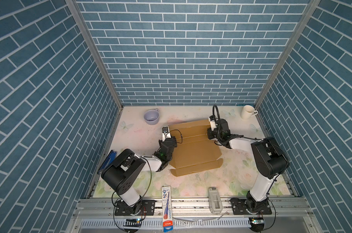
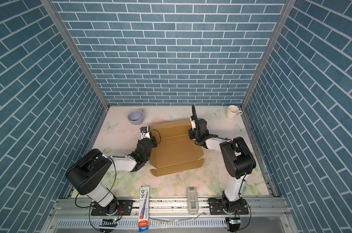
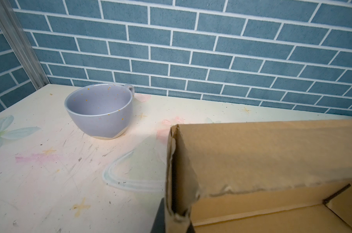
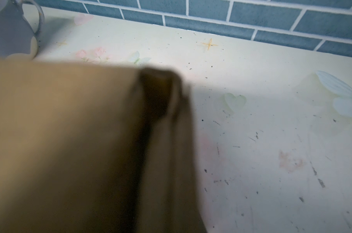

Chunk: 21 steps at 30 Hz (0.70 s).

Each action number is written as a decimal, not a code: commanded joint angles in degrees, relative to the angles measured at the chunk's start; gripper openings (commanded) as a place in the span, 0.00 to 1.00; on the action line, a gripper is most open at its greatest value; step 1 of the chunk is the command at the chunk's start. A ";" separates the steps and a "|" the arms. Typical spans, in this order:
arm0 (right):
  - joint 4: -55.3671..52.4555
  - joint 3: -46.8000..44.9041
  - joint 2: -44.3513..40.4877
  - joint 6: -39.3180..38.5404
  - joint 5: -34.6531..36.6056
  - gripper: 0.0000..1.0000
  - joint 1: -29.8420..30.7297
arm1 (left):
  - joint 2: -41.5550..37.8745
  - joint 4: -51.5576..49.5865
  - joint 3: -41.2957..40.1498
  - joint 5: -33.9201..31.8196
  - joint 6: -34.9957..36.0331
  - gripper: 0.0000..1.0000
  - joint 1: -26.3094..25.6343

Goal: Assemble paper box
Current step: Fold the bottom flaps of a flat cardboard box at the center of the table.

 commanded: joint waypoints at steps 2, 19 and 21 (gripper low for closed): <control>-2.44 -1.92 2.12 0.04 0.08 0.04 0.17 | 0.08 -4.78 0.18 2.26 -1.21 0.00 0.01; -1.49 -3.78 3.27 2.14 -0.13 0.29 0.17 | -0.57 -6.02 0.24 2.31 -1.20 0.00 0.16; -1.50 -3.91 3.38 2.41 -0.17 0.28 0.15 | -0.45 -6.02 0.24 2.26 -1.21 0.00 0.16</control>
